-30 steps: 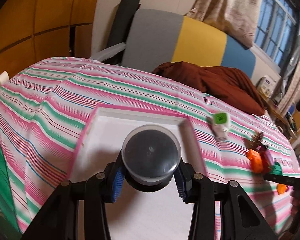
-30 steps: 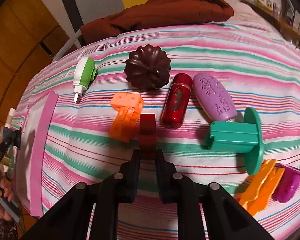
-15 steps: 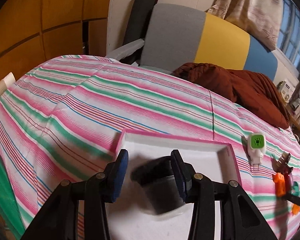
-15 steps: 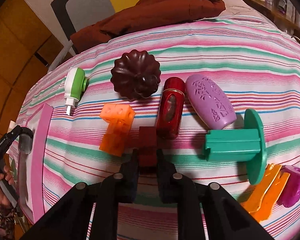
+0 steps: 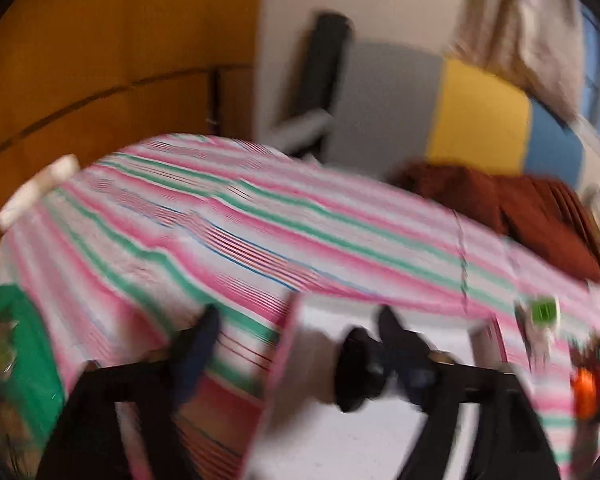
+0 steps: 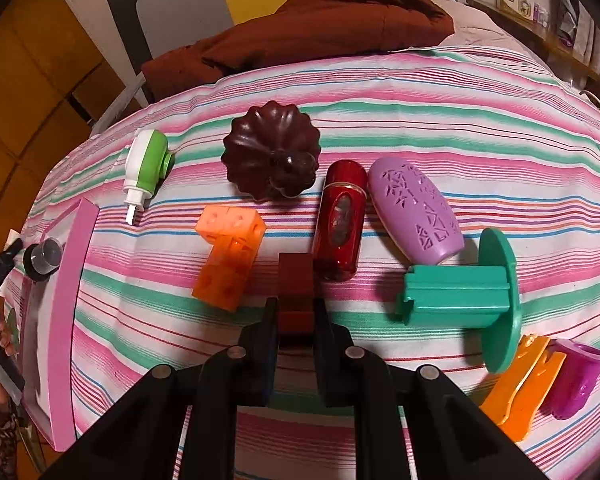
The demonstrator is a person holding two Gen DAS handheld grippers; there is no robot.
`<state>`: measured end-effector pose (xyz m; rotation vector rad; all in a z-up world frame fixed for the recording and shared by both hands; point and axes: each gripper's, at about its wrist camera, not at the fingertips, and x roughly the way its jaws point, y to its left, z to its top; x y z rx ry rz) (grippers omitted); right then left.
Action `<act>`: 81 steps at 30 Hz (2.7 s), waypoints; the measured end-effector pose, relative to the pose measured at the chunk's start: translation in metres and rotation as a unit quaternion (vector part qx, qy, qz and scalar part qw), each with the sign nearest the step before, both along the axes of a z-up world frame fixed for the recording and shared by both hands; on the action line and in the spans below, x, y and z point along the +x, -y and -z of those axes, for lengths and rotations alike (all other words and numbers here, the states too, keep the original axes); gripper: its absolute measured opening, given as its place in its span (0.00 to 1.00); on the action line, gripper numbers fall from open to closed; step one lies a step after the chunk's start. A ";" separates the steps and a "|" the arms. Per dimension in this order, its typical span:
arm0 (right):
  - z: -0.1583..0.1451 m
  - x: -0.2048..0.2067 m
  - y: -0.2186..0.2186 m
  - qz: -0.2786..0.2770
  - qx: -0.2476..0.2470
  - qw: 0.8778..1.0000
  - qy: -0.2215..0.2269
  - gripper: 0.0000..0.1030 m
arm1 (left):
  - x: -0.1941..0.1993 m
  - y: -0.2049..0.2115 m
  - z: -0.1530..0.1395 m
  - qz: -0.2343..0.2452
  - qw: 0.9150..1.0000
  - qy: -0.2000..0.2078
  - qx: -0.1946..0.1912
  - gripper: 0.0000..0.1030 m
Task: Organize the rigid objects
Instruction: 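Lower the cup into the white tray and open the left gripper while right holds red block, then carry the red block into the tray beside the cup and open the right gripper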
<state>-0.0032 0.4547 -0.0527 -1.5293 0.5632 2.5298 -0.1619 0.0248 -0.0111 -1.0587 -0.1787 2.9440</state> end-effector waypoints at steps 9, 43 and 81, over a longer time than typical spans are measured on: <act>-0.009 0.005 -0.007 0.014 -0.012 1.000 -0.018 0.14 | 0.058 -0.011 -0.001 0.063 0.998 -0.004 0.029 1.00; -0.040 -0.035 0.155 -0.147 -0.088 0.983 -0.066 0.14 | 0.139 -0.028 0.023 0.153 0.987 0.044 0.025 1.00; -0.047 -0.119 0.203 -0.089 0.040 0.992 -0.080 0.32 | 0.149 -0.008 0.033 0.154 0.984 0.074 0.053 1.00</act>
